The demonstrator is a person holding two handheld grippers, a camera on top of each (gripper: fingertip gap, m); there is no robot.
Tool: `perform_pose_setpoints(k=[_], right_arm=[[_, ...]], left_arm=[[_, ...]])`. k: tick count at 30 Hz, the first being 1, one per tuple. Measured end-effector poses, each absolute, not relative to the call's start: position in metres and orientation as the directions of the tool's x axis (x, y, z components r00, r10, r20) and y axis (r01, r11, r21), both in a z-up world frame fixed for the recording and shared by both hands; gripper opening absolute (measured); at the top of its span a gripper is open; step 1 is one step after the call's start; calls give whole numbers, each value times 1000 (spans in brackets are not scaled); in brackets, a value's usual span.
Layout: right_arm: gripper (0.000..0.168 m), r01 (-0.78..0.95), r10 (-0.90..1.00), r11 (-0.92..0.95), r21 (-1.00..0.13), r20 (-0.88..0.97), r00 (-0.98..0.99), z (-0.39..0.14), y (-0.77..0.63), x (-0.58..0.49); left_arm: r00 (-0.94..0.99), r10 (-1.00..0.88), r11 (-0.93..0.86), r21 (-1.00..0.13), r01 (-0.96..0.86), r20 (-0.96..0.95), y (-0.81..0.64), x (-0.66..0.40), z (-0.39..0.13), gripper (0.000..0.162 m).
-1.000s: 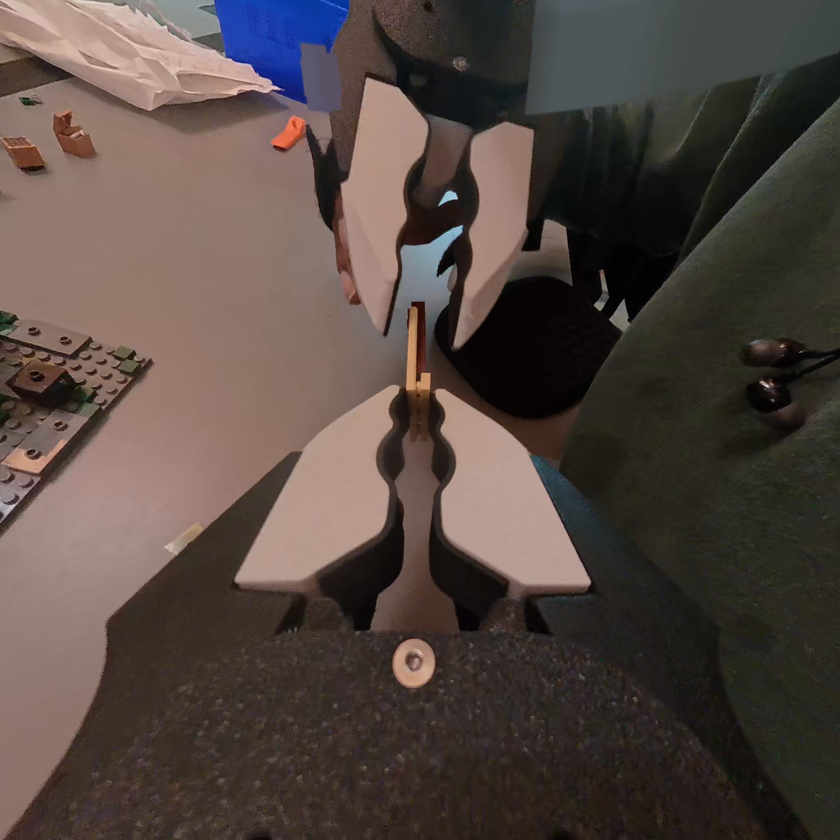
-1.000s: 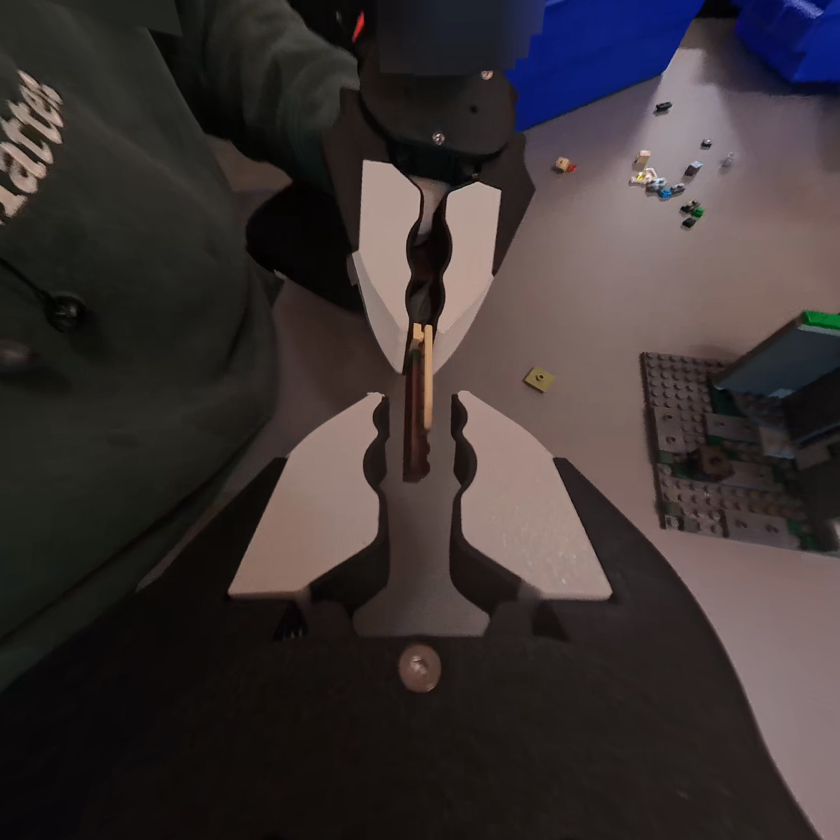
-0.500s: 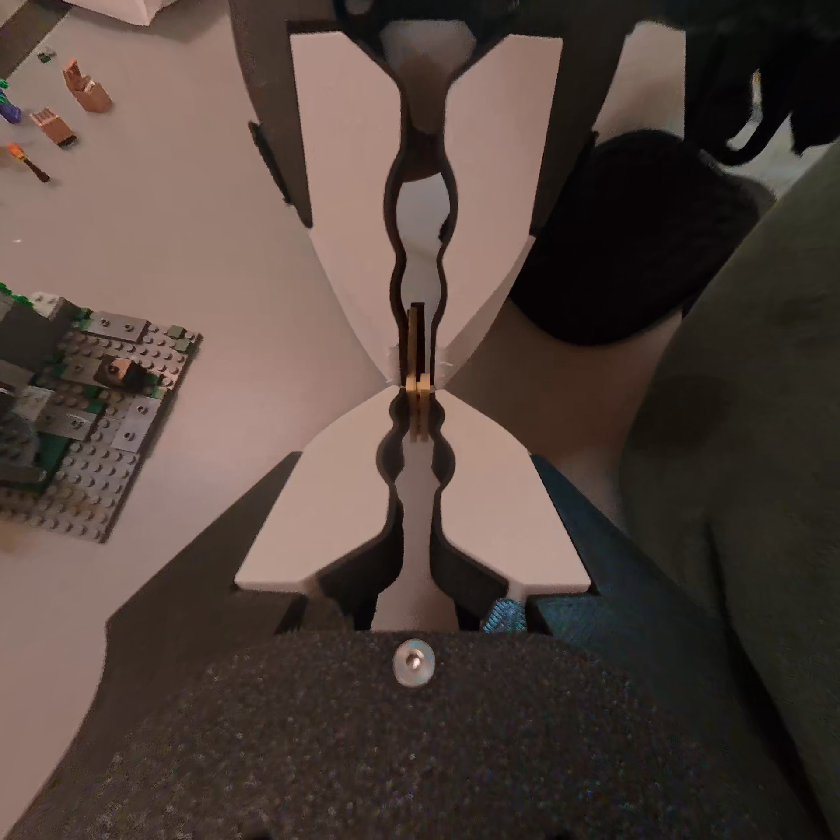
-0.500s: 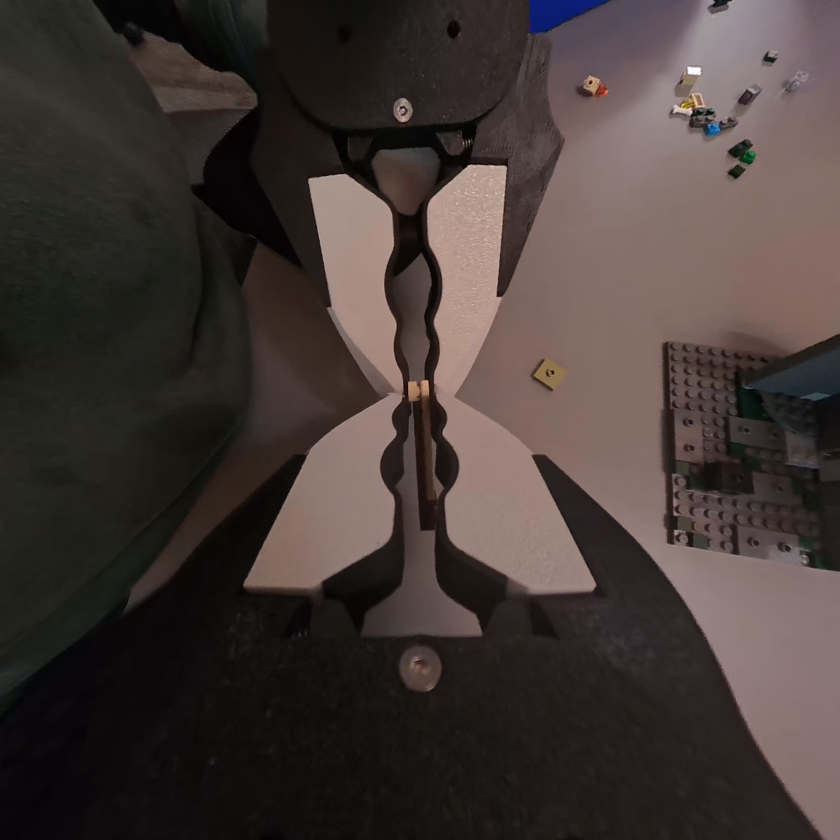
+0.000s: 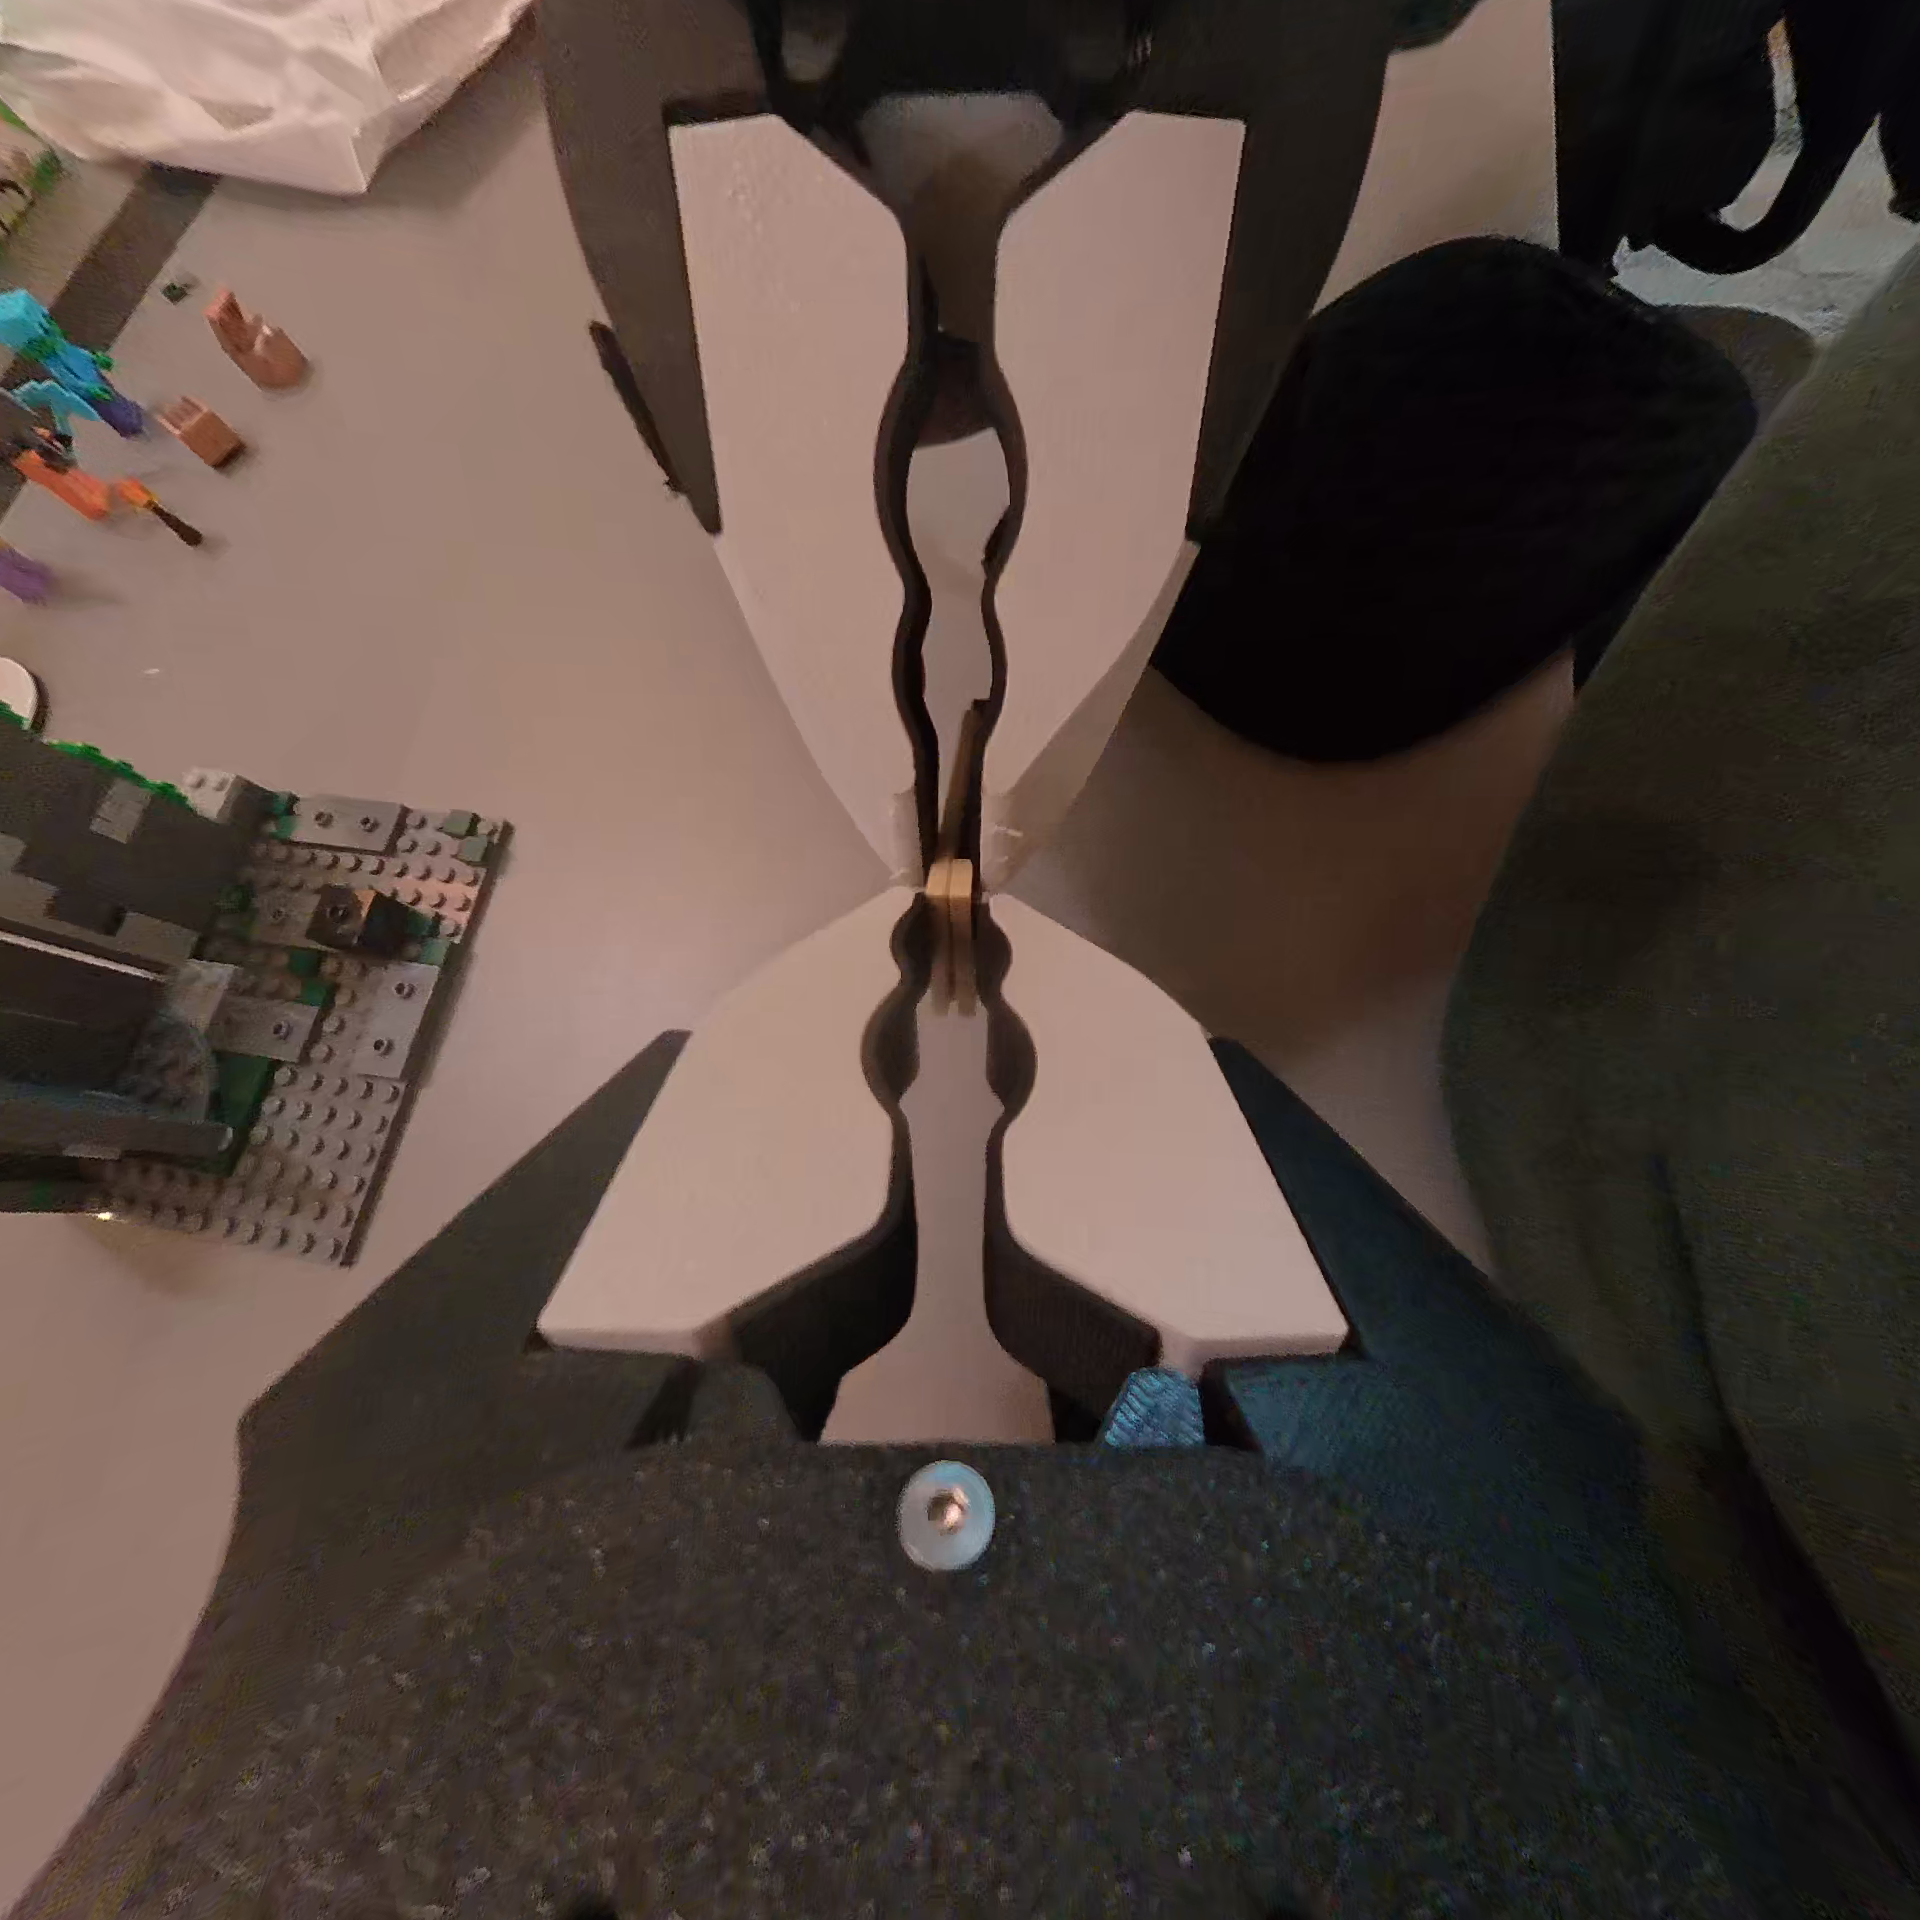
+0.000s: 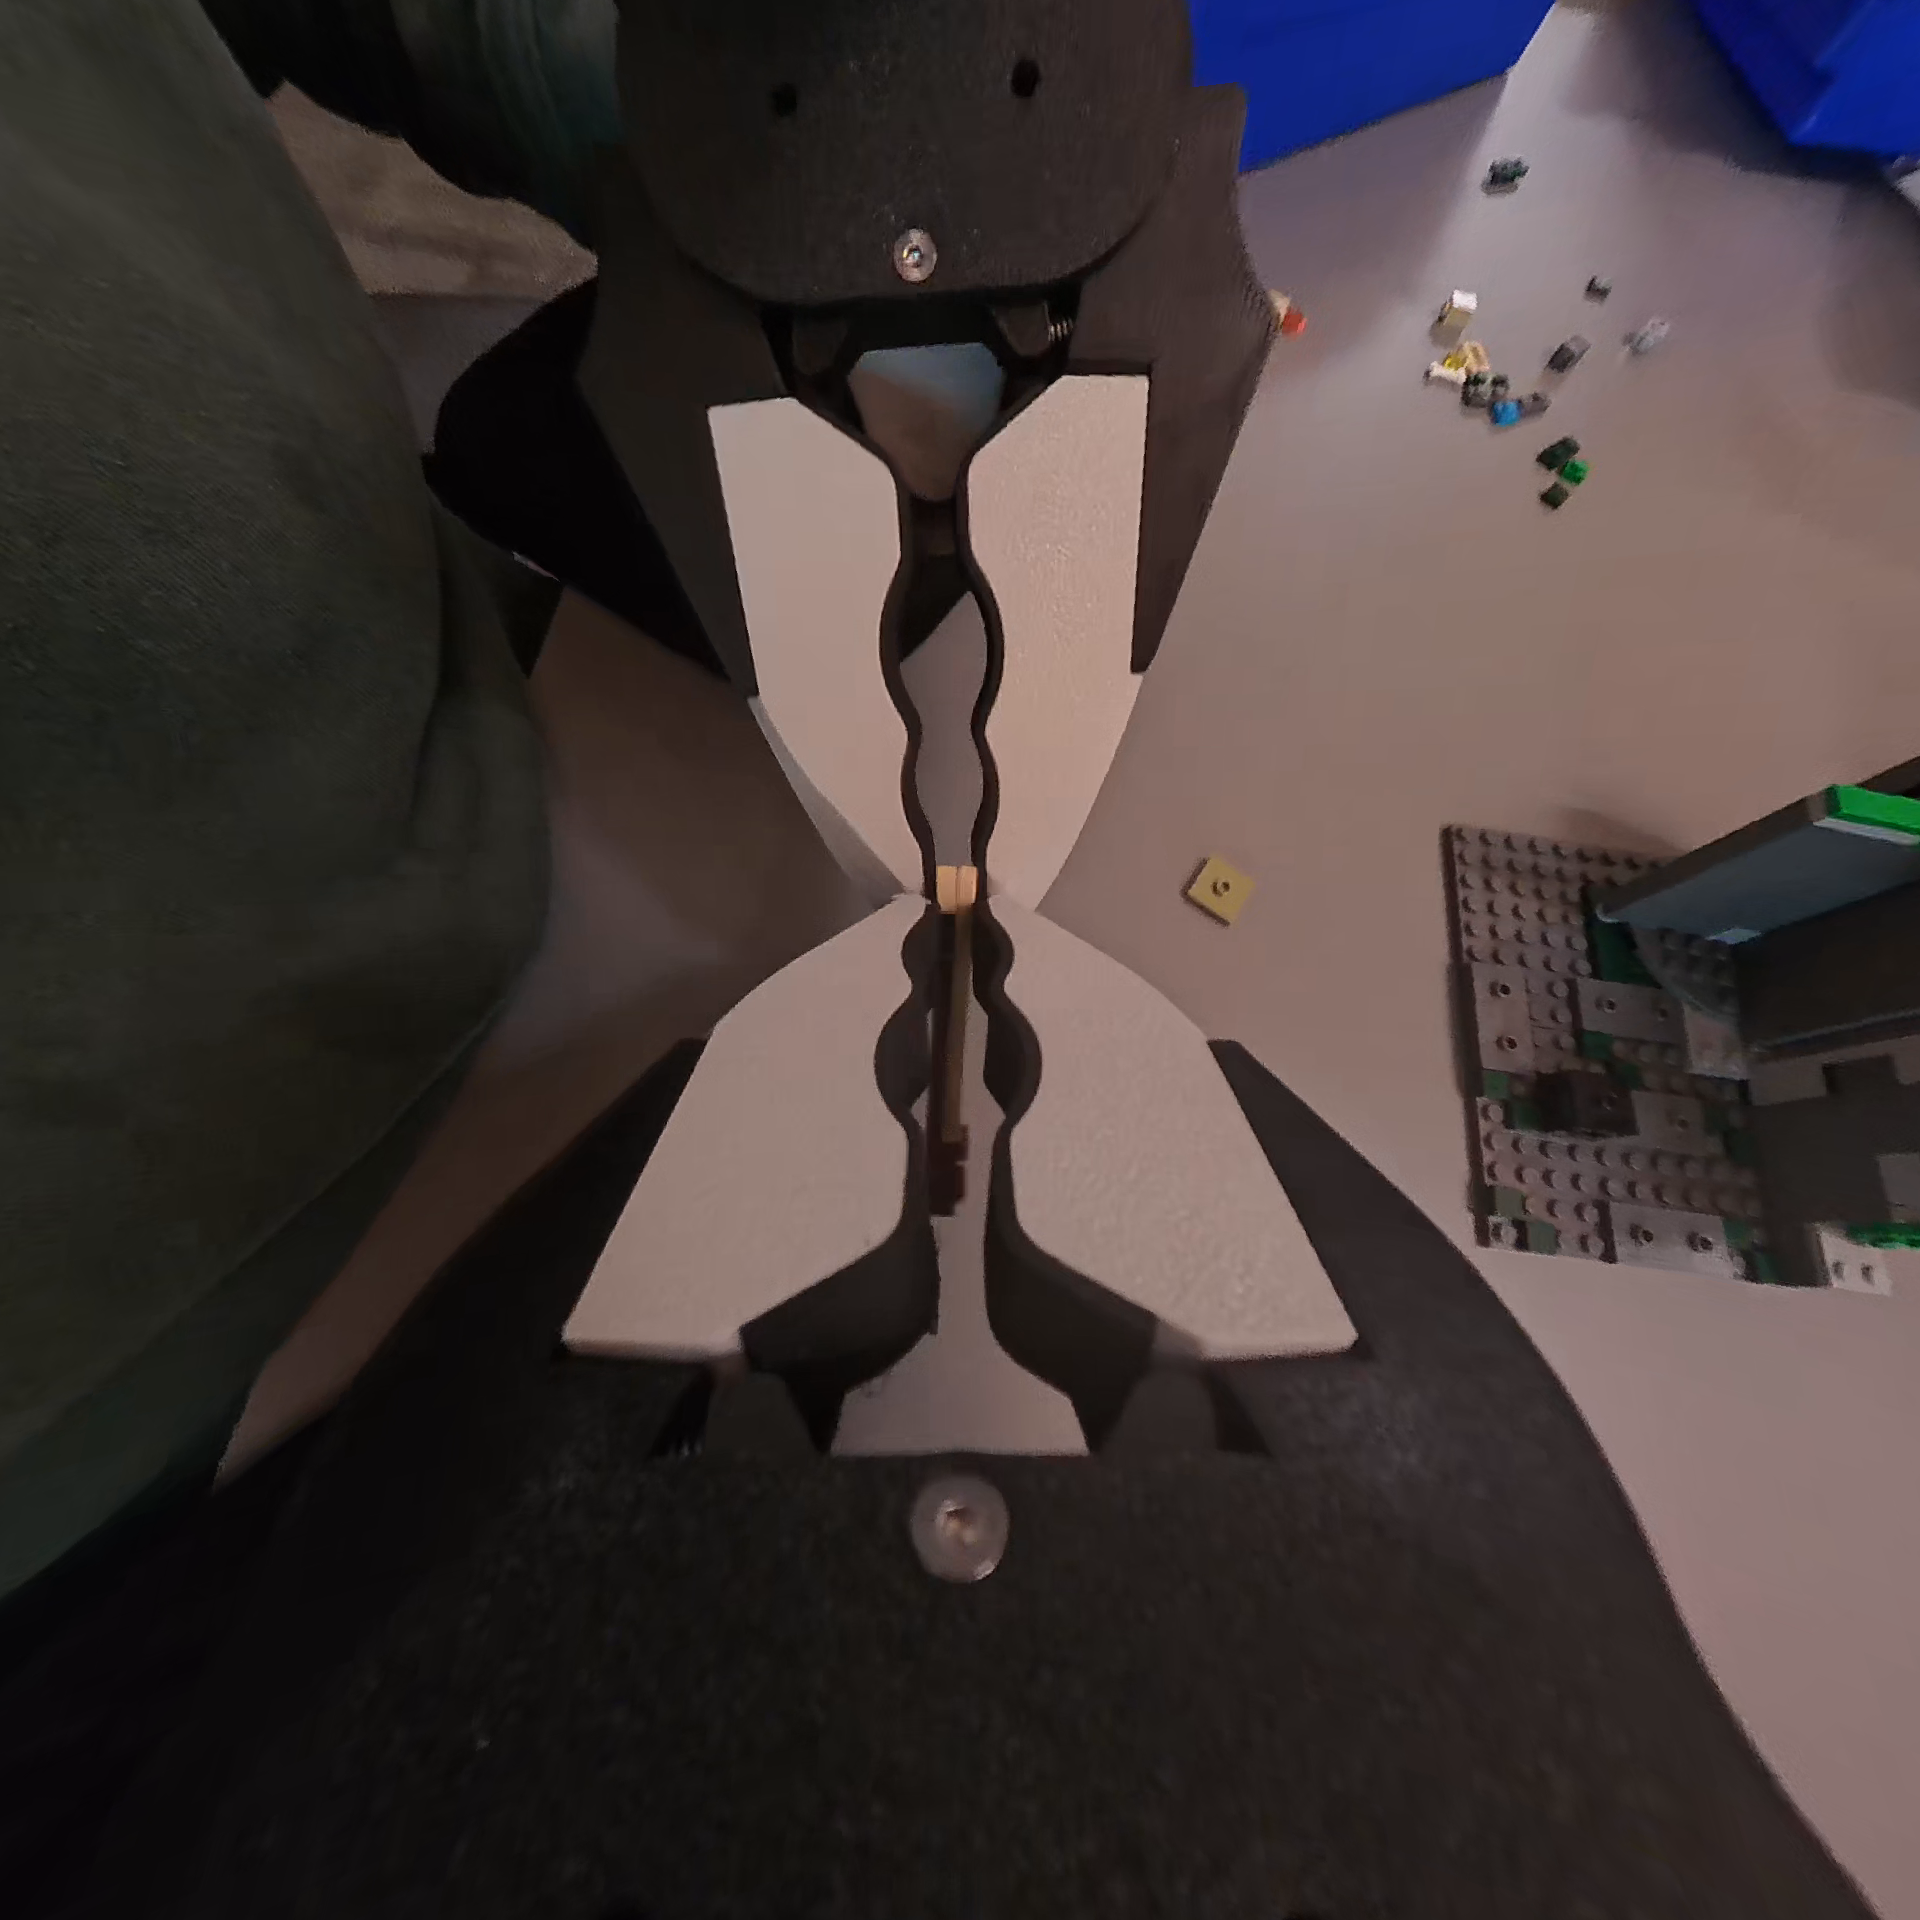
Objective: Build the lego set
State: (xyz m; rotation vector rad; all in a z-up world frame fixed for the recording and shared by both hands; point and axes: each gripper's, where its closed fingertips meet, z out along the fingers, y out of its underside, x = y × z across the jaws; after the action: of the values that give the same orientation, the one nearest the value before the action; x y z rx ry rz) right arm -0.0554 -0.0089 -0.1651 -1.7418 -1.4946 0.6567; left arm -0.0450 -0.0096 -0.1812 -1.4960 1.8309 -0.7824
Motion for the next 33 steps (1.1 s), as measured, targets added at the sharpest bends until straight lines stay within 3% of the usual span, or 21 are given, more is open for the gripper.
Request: perform_pose_setpoints(k=[1, 5, 9, 15, 27, 30, 33], right_arm=[[4, 581, 977, -44, -813, 87, 195, -164, -8, -54], [5, 417, 979, -41, -908, 48, 200, -147, -12, -50], [5, 299, 982, -20, -954, 37, 185, -136, -17, -47], [5, 236, 982, 58, -970, 99, 163, -128, -24, -46], [7, 366, 955, 121, -923, 209, 211, -138, -23, -48], [23, 446, 943, 125, -886, 245, 223, -141, -21, -52], [22, 514, 930, 147, -845, 295, 219, -147, -19, -57]], left_arm=[[-145, -983, 178, -787, -591, -113, -9, -45, -179, 9], [-131, -987, 151, -831, -535, -95, -10, -49, -171, 17], [-128, -990, 105, -896, -431, -54, -15, -48, -156, 12], [-140, -986, 142, -905, -400, -92, -21, -46, -148, 7], [-127, -971, 239, -850, -470, -203, -18, -50, -157, 7], [-123, -966, 259, -828, -498, -227, -16, -50, -161, 7], [-138, -958, 285, -811, -511, -250, -18, -48, -162, 7]])
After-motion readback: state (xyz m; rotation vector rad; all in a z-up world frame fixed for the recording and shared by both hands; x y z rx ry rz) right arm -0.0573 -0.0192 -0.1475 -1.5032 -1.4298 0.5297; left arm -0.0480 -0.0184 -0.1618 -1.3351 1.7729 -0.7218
